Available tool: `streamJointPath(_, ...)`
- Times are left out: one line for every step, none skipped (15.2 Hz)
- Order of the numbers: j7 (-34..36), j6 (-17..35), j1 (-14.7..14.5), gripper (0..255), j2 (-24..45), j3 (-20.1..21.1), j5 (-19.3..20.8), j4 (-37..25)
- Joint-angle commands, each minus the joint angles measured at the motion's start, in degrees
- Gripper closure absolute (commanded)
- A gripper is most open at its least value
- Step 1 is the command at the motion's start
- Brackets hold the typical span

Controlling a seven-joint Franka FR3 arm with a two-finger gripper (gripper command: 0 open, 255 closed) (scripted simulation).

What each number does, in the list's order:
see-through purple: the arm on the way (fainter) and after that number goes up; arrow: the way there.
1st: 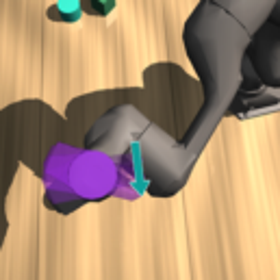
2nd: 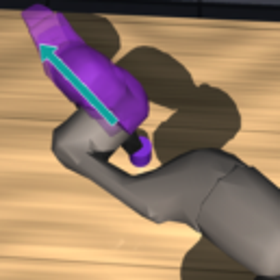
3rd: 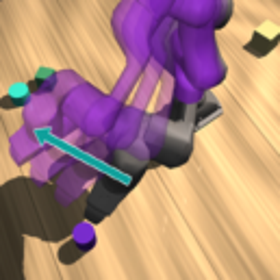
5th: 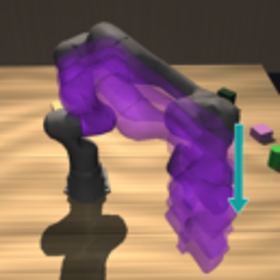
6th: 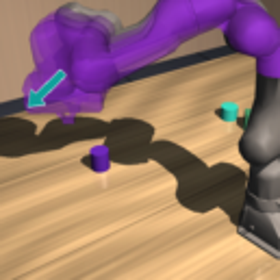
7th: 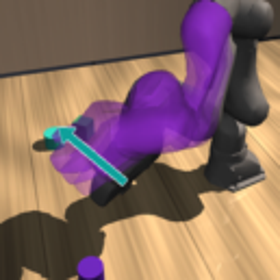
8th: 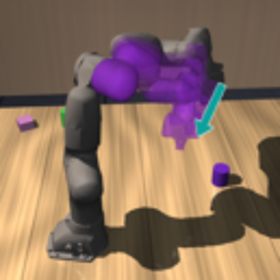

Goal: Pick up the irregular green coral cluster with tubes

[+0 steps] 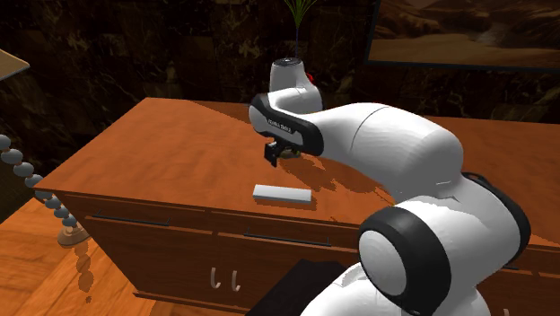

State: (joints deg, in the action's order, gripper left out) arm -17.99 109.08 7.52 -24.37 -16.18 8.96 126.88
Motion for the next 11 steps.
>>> streamJointPath(-1.97,0.95,0.32,0,3.29,-2.06,-0.83,-2.62)
streamJointPath(-3.11,1.43,0.52,0,4.95,-3.19,-1.36,-3.9)
streamJointPath(-4.29,1.86,0.71,0,6.65,-4.31,-1.98,-5.24)
streamJointPath(-5.51,2.25,0.92,0,8.4,-5.41,-2.71,-6.64)
streamJointPath(-6.75,2.59,1.12,0,10.2,-6.5,-3.53,-8.1)
streamJointPath(-8.04,2.88,1.35,0,12.06,-7.56,-4.46,-9.63)
streamJointPath(-9.36,3.11,1.62,0,13.96,-8.59,-5.5,-11.22)
streamJointPath(-10.09,3.2,1.79,0,15.02,-9.11,-6.1,-12.1)
streamJointPath(-10.13,3.97,1.84,0,15.1,-9.13,-6.13,-11.41)
streamJointPath(-10.16,4.74,1.86,0,15.2,-9.17,-6.16,-10.73)
streamJointPath(-10.21,5.5,1.87,0,15.31,-9.21,-6.2,-10.07)
